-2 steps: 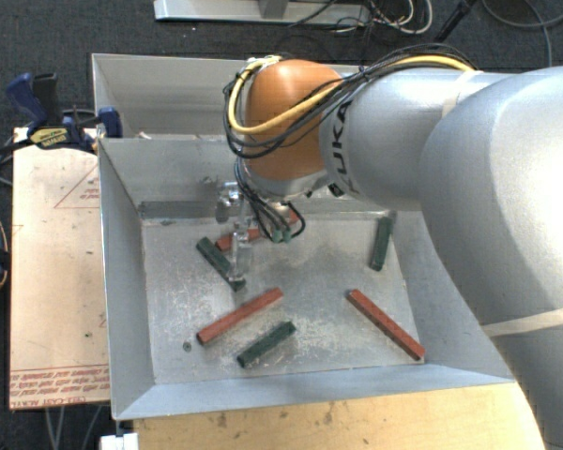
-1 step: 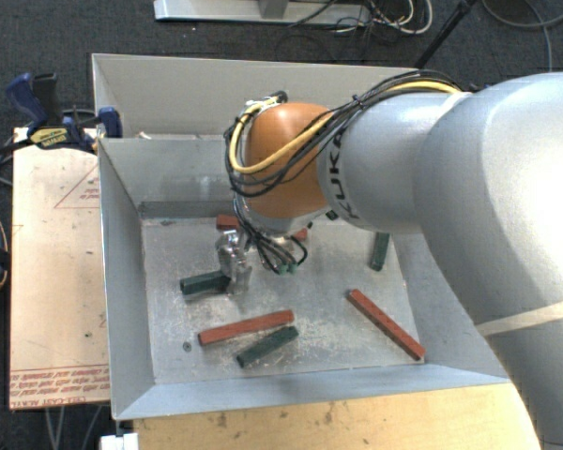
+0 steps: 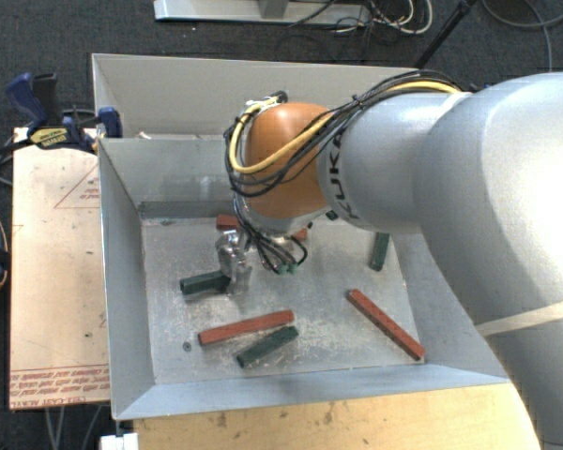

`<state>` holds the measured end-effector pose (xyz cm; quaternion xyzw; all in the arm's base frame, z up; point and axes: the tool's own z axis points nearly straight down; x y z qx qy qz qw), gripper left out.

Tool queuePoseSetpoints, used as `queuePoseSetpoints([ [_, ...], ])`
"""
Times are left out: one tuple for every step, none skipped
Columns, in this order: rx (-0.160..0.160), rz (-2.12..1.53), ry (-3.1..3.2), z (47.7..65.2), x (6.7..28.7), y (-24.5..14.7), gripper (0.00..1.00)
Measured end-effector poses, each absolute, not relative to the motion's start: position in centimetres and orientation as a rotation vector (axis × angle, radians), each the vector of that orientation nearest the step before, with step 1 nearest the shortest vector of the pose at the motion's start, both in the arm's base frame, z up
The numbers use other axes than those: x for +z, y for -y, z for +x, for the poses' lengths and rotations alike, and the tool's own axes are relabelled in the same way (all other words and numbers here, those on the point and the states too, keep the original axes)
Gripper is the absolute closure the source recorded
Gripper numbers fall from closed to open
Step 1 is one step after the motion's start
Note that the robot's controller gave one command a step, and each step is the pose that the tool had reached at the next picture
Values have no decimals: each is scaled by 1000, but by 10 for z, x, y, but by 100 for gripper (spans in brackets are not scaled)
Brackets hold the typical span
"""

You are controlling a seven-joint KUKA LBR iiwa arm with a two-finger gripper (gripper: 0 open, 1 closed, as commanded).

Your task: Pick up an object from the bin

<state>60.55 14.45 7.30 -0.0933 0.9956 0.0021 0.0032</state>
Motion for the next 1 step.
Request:
queuePoseSetpoints([
  [3, -316, -3121, 632, 220, -176, 100],
])
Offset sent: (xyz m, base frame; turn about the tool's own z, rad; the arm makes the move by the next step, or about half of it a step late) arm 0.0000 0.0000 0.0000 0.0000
